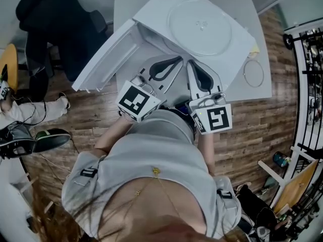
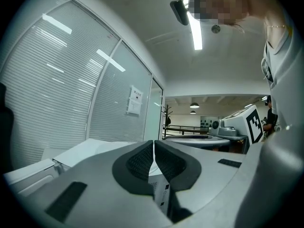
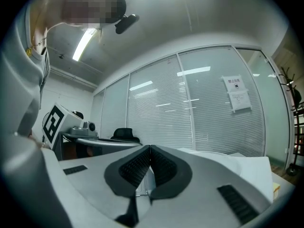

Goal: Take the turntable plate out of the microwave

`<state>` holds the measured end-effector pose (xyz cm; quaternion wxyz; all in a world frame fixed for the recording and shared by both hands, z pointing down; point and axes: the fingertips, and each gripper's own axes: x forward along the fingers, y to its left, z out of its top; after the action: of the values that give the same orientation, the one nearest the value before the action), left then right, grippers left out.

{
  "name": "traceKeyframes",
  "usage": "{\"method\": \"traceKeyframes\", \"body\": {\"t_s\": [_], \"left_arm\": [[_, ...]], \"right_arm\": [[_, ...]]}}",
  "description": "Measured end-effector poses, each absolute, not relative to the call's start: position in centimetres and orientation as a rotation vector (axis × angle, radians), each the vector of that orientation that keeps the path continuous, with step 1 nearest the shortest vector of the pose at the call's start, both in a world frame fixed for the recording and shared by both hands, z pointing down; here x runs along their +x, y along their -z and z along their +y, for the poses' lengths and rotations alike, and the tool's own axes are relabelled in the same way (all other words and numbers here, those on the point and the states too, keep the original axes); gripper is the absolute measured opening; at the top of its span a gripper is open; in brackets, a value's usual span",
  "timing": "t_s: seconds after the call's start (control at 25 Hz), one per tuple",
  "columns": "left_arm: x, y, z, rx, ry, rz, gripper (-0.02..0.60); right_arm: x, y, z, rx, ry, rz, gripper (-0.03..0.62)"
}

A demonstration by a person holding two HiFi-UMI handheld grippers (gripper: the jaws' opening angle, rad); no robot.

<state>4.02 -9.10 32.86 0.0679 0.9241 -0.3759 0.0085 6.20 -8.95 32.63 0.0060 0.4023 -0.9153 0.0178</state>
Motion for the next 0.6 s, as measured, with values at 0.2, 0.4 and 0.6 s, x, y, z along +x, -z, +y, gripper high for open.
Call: {"method": "traceKeyframes", "body": {"t_s": [0.2, 0.4, 0.6], "left_arm": [[3.95, -33.08, -9.14, 2.779, -0.038, -1.116, 0.034], [4.07, -33.27, -8.85, 2.771, -0.05, -1.102, 0.034], [4.07, -33.62, -8.67, 2.762, -0.064, -1.098, 0.034]], "right_arm": [[5.91, -32.62, -9.06, 1.255, -0.065, -2.869, 0.017], [5.85, -32.75, -8.83, 1.248, -0.073, -2.864, 0.017], [6.09, -33.0, -8.63, 1.253, -0.083, -2.86, 0.017]]}}
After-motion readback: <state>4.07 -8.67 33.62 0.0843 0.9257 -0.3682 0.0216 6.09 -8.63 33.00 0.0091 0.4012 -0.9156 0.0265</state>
